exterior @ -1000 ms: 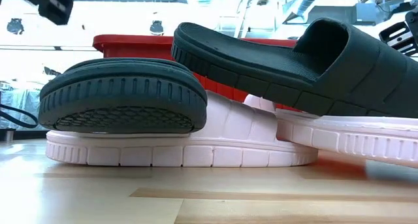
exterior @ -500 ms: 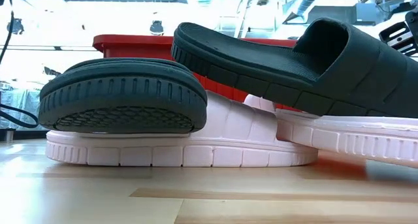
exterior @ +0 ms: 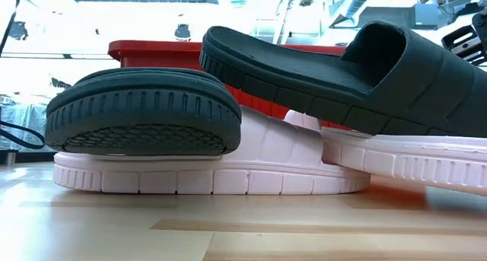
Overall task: Pick and place slides into bin
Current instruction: Put the left black slide into the red container
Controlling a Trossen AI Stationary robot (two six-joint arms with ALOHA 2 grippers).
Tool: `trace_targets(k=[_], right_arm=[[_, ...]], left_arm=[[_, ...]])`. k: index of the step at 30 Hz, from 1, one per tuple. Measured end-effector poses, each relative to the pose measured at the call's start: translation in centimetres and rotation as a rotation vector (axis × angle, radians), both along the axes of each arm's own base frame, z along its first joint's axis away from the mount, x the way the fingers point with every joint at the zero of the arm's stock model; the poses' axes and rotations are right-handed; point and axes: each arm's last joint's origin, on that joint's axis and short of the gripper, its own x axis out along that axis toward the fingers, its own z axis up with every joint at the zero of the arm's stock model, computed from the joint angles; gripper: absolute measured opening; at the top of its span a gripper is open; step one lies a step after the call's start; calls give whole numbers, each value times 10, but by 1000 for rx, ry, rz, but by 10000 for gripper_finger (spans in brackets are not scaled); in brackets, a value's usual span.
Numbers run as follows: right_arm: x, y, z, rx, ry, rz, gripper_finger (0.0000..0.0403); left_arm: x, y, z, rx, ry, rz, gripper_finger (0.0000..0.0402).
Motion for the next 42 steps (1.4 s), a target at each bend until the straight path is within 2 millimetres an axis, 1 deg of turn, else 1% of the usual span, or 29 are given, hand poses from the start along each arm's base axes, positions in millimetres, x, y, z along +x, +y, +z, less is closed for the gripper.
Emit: trace_targets(k=[5,8,11,17,22,27,32,42], right_arm=[[0,0,0,0,1,0,171],[0,0,0,0,0,0,171],[0,0,0,0,0,0,172],[0,0,0,0,0,0,173],[0,0,0,0,0,0,171],[0,0,0,0,0,0,171],[0,0,0,0,0,0,173],[0,0,0,0,0,0,171]], left_arm=[[30,-30,-8,19,52,-6,198],[50,-50,-9,55,62,-33,201],[67,-67,-13,135,114,-58,202],[92,-94,-26,282,253,-78,202],[110,-112,-40,342,328,-85,202],[122,-122,-58,420,395,-100,202],[127,-127,-71,439,416,-98,202],[130,-124,-74,467,393,-35,202]])
